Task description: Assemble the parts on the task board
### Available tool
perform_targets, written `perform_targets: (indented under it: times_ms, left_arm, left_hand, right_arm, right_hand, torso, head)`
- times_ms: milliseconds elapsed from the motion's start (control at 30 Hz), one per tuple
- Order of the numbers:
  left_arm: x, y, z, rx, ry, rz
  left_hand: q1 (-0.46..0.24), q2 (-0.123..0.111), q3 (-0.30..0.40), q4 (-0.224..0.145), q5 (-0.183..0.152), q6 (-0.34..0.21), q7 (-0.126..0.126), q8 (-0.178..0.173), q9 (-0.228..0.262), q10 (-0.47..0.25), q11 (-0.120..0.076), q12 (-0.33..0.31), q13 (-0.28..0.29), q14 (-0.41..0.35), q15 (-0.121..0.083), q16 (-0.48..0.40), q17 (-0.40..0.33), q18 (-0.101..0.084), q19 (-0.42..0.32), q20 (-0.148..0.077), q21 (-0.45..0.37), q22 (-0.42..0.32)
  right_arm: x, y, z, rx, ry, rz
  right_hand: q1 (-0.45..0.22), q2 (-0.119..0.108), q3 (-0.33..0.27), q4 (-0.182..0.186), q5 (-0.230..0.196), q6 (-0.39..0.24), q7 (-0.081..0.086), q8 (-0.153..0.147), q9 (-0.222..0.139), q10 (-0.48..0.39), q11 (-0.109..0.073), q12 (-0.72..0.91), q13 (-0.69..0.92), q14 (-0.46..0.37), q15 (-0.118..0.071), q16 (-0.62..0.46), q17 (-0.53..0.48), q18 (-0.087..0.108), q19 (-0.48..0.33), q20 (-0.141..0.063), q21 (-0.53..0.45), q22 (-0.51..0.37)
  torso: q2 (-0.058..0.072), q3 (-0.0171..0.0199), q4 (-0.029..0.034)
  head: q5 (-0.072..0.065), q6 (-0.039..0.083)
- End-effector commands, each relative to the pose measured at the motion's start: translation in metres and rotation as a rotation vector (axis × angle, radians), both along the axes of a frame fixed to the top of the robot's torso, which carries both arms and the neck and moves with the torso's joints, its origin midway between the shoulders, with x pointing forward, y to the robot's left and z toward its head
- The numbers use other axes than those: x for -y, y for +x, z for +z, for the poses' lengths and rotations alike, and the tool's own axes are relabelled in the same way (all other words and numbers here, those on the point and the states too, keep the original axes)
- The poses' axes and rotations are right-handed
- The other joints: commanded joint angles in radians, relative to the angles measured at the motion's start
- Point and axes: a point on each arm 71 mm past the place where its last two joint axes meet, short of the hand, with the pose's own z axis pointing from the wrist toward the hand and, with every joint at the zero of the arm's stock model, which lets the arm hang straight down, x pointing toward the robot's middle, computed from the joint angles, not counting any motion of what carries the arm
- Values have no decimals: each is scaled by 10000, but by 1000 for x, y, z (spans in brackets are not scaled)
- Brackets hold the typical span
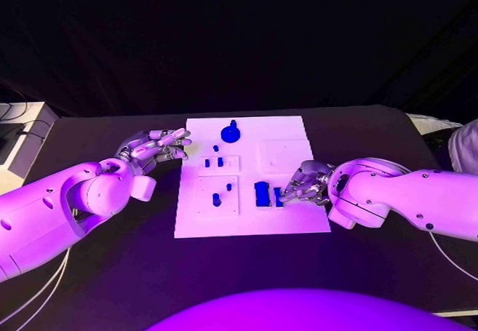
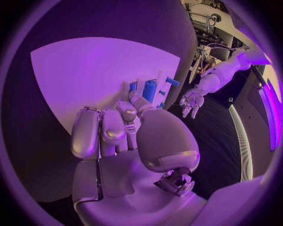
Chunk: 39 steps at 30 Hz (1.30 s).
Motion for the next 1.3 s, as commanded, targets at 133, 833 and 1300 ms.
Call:
perform_targets:
  times_ms: [133, 833, 1300]
  left_arm:
    - [3, -1, 0, 45, -41, -206]
    - [4, 7, 2, 841, -263, 845]
    - [2, 25, -5, 1442, 6, 2487]
  left_hand:
    - [-7, 66, -66, 7, -7, -54, -34, 10, 15, -8, 50, -49, 5, -17, -8, -62, 12, -174, 67, -12, -68, 11]
    - [-1, -37, -113, -25, -8, -98, -41, 11, 15, -2, 49, -31, 7, -78, 5, -94, -3, -187, 23, 6, -109, -3]
    - [185, -44, 150, -222, -27, -350, -2, 5, 9, -1023, 599, -550, -39, -1794, 1079, -4800, -2153, -571, -2128, 1109, -2304, -2535]
  right_arm:
    - [1, -2, -2, 3, -45, 60]
    - [34, 28, 22, 1848, 4803, -1954]
    - [73, 97, 18, 4181, 7482, -3791]
  right_hand:
    - [-124, -218, -511, 145, 725, 64, -47, 74, 9, 0, -42, 46, 15, 5, -73, -35, 8, -107, 336, -85, -27, 1641]
    - [-595, -843, -4209, 1838, 1362, -1134, 635, -194, -1204, -1267, 434, -1023, -1435, -182, 288, -1013, -861, 306, -43, 292, -2647, 1093]
    - [1092, 114, -3276, 122, 993, -1545, 985, -218, -3440, -2035, 950, -5459, -7606, -1521, 932, -7289, -4016, 207, -2078, 940, -11076, -3808]
  torso:
    - [-14, 7, 1]
    - [-314, -84, -129]
    - [-926, -106, -303]
  head:
    - [-10, 1]
    - [-64, 389]
    - [134, 1263]
